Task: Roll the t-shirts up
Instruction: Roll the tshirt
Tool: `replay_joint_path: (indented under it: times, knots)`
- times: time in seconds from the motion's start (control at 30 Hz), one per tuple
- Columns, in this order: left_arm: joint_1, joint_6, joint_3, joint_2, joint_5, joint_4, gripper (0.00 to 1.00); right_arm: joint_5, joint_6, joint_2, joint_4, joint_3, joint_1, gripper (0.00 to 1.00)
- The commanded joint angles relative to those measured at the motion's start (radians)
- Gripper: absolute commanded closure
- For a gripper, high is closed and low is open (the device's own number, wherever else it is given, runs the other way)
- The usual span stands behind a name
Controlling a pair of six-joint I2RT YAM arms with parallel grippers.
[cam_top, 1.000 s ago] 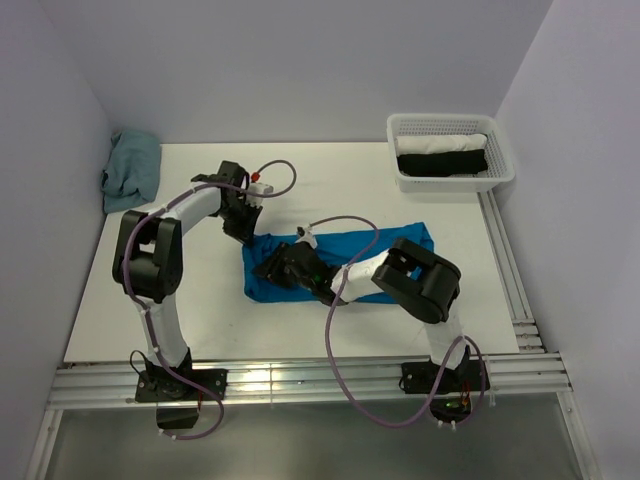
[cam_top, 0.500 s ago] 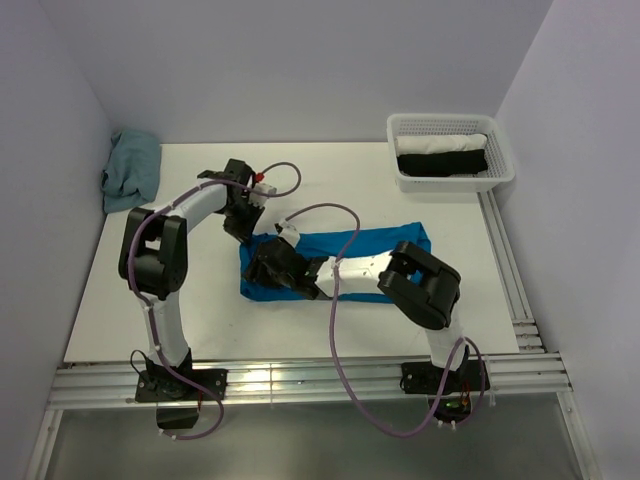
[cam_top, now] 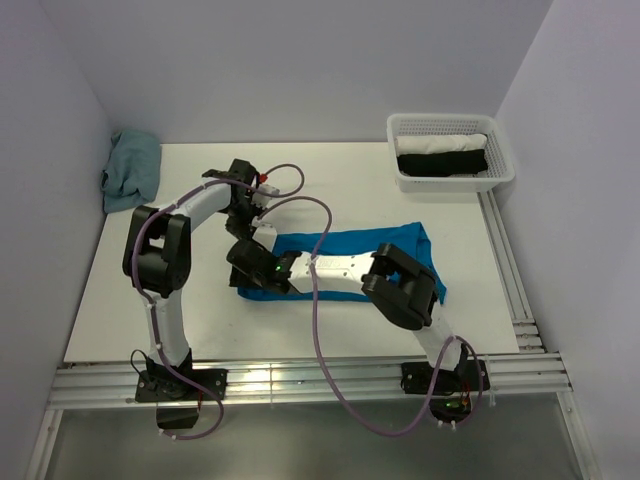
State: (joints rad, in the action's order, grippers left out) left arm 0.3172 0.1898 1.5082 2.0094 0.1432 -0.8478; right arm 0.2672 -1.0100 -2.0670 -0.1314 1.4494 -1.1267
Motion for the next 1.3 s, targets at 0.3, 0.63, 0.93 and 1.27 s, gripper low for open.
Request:
replay_joint_path:
  times: [0.3,0.63,0.93,1.27]
  knots:
    - [0.014,0.0,0.046,0.002,-0.014,-0.022,1.0,0.19,0.042,-0.088,-0.338,0.223,-0.045,0.43]
    - [0.023,-0.004,0.046,0.009,-0.017,-0.022,1.0,0.149,0.037,-0.122,-0.31,0.221,-0.05,0.49]
    - [0.028,-0.004,0.052,0.014,-0.017,-0.025,1.0,0.124,0.002,-0.081,-0.218,0.109,-0.045,0.69]
    - [0.026,0.002,0.116,0.014,0.028,-0.04,0.82,-0.048,-0.203,0.126,0.441,-0.429,0.022,0.98]
